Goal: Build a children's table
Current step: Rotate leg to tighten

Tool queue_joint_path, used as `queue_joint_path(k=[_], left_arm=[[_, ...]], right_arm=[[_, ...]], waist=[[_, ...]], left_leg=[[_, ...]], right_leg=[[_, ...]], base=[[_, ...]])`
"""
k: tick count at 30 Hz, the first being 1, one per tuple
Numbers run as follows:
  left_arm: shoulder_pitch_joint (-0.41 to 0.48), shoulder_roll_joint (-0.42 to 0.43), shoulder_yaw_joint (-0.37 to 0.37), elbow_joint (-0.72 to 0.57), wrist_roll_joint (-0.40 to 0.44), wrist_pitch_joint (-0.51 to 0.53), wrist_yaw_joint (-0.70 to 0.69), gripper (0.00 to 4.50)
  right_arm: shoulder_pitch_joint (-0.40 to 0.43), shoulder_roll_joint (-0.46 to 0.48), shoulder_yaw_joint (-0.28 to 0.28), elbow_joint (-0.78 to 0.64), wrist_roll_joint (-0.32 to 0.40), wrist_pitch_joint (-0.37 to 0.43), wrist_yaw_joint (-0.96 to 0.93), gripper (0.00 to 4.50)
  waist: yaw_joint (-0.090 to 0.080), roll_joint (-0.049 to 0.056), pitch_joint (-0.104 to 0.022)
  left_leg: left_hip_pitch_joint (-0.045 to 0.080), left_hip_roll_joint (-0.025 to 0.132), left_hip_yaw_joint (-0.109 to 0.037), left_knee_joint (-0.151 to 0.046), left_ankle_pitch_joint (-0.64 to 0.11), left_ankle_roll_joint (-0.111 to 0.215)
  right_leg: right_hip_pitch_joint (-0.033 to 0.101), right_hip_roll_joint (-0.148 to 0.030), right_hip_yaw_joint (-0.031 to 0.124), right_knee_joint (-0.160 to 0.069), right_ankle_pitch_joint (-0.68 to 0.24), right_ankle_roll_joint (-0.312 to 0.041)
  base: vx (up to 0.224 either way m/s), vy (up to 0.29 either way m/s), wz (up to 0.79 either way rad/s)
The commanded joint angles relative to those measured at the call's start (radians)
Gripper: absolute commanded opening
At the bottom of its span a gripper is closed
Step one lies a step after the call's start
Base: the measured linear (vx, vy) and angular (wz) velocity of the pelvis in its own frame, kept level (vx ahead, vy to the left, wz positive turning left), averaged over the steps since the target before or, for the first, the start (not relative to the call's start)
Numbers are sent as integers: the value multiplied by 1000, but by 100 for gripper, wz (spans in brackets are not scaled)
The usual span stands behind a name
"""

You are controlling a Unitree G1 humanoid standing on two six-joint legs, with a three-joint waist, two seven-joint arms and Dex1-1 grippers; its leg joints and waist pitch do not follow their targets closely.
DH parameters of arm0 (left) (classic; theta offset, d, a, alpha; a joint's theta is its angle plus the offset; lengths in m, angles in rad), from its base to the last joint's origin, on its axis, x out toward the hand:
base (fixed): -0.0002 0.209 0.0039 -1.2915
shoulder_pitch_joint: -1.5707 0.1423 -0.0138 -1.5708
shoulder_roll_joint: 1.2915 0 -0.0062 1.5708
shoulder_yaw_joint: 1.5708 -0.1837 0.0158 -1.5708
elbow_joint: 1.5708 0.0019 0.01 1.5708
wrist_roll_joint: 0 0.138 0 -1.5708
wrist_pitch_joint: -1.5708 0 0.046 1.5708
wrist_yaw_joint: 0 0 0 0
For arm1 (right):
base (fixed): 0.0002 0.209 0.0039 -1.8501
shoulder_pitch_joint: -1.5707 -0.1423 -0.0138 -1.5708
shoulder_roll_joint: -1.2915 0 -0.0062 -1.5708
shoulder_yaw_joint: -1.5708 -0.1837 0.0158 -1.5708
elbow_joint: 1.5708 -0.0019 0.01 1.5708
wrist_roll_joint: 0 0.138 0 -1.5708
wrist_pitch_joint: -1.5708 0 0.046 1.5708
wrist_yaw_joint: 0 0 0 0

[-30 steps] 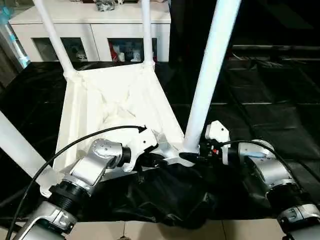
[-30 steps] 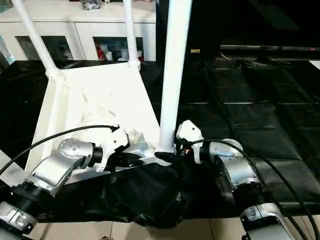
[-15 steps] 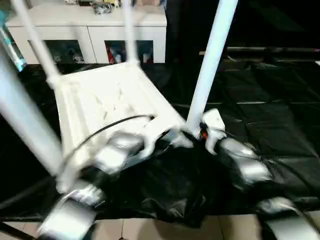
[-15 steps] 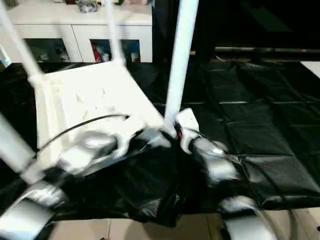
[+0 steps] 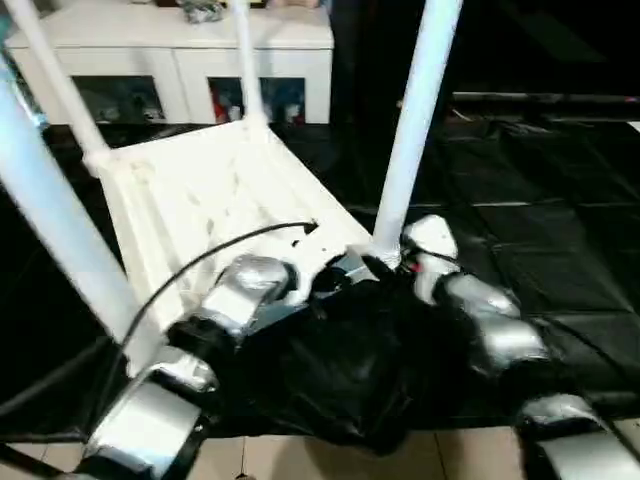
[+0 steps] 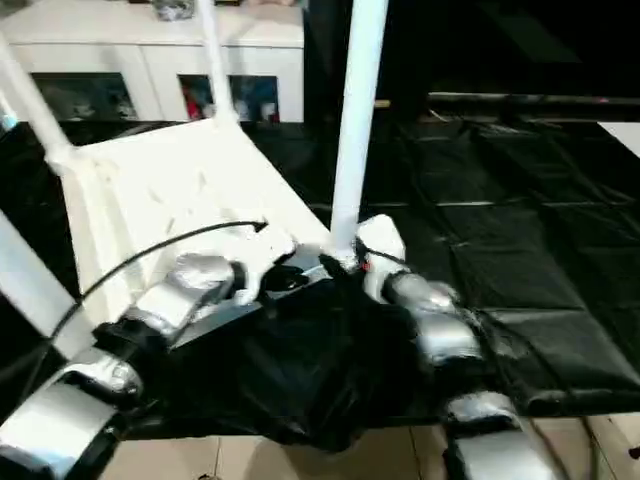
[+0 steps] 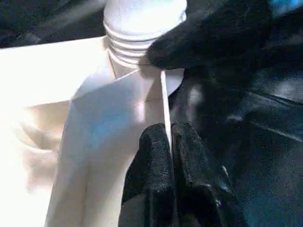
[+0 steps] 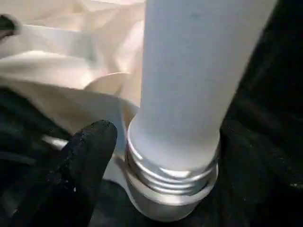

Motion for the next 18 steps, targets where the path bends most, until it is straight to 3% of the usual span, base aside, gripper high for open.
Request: queue_joint_path(k=[1, 3, 6, 8, 10, 12, 14, 17, 18], left_arm=[[28, 17, -12, -36, -28, -63, -117, 0], [41, 47, -23, -57, -31, -77, -181, 0], [67, 91, -34, -102, -59, -93, -318, 0], [76, 108, -34, -119, -70, -96, -364, 0], [80, 119, -32, -127, -72, -99, -392, 0], [79, 124, -29, -126, -71, -101, -401, 0], [76, 126, -24, -118, -66, -106, -408, 0], [71, 130, -20, -113, -61, -112, -414, 0], [70, 131, -19, -113, -61, -111, -415, 0]], right_arm=[[10, -21, 22, -54, 36, -10, 130, 373], [26, -55, 36, -86, 55, 12, 226, 373], [50, -104, 60, -134, 70, 35, 351, 373], [58, -121, 69, -152, 76, 48, 398, 373], [64, -131, 79, -163, 74, 52, 432, 373], [66, -135, 87, -168, 70, 54, 450, 373], [66, -138, 92, -168, 65, 51, 457, 373], [59, -136, 92, -157, 63, 48, 458, 373], [57, -135, 90, -156, 63, 49, 460, 373]], waist=[[6, -20, -53], [6, -22, -55], [22, -18, -65], [35, -23, -70], [43, -24, -76], [47, -23, -67], [51, -25, -60], [48, -24, -56], [48, -25, -57]], left_leg=[[9, 69, -40, -77, -247, 76], [11, 70, -35, -74, -227, 86], [7, 76, -32, -67, -109, 117], [4, 73, -25, -56, -30, 163], [-2, 72, -25, -47, 9, 184], [-3, 71, -24, -50, -21, 188], [1, 75, -26, -58, -95, 143], [8, 77, -29, -66, -160, 82], [8, 77, -29, -66, -159, 77]], right_leg=[[29, -90, 54, -86, -329, -190], [28, -89, 56, -80, -285, -213], [35, -83, 53, -51, -99, -257], [34, -83, 53, -31, 50, -291], [34, -85, 52, -21, 105, -293], [29, -84, 49, -30, 44, -283], [26, -87, 50, -46, -108, -256], [23, -86, 54, -57, -218, -230], [24, -87, 54, -57, -217, -228]], base=[[0, 0, 0], [57, -19, 5], [60, -14, 1], [28, -2, 1], [0, 0, 0], [0, 0, 0], [0, 0, 0], [0, 0, 0], [0, 0, 0]])
